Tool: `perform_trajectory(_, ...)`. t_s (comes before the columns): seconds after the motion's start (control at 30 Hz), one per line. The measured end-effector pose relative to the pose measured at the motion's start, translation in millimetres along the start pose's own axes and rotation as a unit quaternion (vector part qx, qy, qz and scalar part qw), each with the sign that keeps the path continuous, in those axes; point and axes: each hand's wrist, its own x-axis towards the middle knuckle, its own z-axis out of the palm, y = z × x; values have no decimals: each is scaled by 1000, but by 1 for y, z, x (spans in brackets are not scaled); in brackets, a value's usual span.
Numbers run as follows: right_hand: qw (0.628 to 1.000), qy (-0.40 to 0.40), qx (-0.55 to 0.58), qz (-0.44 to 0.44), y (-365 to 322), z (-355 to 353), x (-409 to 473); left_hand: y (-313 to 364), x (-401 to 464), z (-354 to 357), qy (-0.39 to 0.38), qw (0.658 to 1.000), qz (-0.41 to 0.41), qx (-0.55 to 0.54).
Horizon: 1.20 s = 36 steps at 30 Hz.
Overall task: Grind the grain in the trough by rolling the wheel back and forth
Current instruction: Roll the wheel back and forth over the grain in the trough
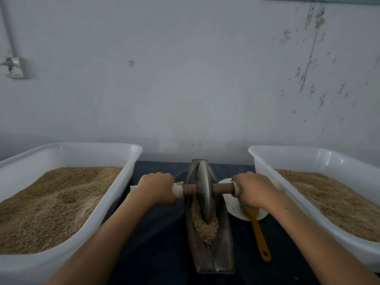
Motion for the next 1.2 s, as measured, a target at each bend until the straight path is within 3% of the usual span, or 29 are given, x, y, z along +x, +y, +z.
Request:
perform_trajectory(0.1,997,-71,6,-3,3,-7,-1,1,0,-3,-24,1000,4,6)
perform_trajectory(0.2,997,-82,13,-2,3,-8,-2,1,0,-4,-18,1000,5,9)
perform_trajectory(0.53,989,145,-9,12,-1,19,5,1,-2,6,90,996,-7,2)
perform_trajectory(0.63,993,118,-4,15,-1,17,5,2,-2,4,75,997,-4,7)
perform_trajectory(0.93,997,-80,10,2,5,-5,1,6,-3,-4,-18,999,-17,22)
perform_trajectory(1.07,998,-62,16,10,4,-1,2,6,-3,-5,-8,1000,-19,19)
perform_trajectory(1.2,999,37,-9,24,-2,5,1,4,-3,-1,22,1000,-20,-4)
